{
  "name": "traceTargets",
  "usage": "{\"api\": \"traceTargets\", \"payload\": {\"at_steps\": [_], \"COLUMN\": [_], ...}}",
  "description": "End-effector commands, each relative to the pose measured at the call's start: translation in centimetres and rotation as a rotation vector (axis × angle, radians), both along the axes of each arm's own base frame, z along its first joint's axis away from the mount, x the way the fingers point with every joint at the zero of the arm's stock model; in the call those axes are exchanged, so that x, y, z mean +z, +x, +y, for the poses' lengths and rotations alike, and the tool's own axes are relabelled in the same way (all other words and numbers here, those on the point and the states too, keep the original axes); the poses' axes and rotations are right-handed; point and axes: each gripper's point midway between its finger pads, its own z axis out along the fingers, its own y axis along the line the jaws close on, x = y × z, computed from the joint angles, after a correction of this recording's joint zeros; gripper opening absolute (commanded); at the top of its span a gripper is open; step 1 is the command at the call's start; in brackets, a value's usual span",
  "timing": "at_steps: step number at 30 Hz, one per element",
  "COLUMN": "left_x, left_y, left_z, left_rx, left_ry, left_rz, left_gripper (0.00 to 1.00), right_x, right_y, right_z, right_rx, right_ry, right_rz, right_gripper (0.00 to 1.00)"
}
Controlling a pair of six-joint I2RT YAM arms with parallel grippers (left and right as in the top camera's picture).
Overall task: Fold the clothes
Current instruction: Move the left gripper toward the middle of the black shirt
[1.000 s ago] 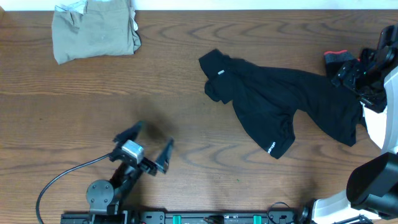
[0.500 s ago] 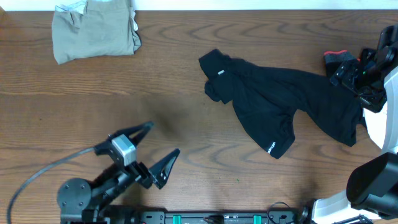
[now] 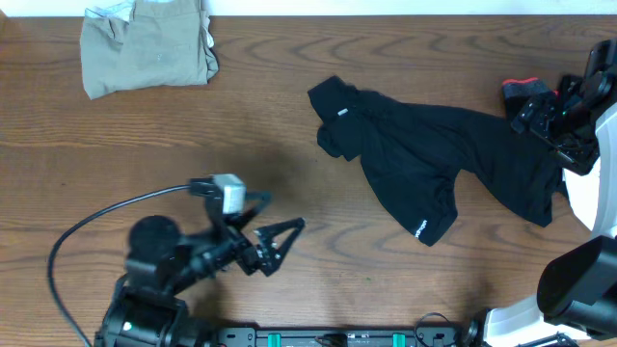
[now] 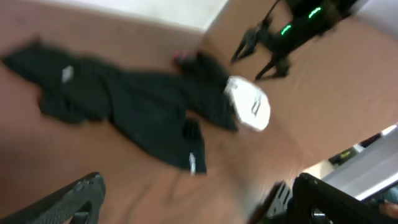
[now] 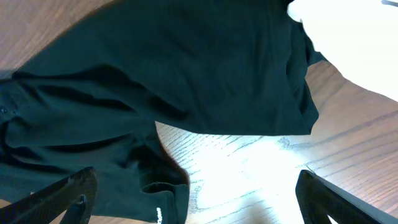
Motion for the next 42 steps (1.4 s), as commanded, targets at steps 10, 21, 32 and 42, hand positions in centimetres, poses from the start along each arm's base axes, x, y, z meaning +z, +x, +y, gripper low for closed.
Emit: {"api": "traceTargets", "payload": {"at_steps": [10, 21, 32, 42], "left_x": [-6.8, -12.9, -17.1, -16.9], "left_y": [1.9, 1.7, 0.6, 0.5], "left_z": [-5.4, -15.8, -19.5, -19.7], "left_rx": [0.26, 0.11, 0.089, 0.246], "left_ry": [0.391, 0.294, 0.26, 0.181], "left_rz": [0.204, 0.388, 0.613, 0.712], "left_gripper": [0.98, 0.98, 0.97, 0.84], "right_x": [0.2, 0.2, -0.1, -0.2], "right_y": [0.4, 0.5, 0.3, 0.2], "right_z": [0.6, 0.6, 0.7, 0.7], "right_rx": [0.002, 0.002, 0.002, 0.001], "right_ry": [0.018, 0.016, 0.02, 0.022], "right_rz": [-0.013, -0.019, -0.008, -0.004], "right_gripper": [0.99, 0.99, 0.99, 0.99]}}
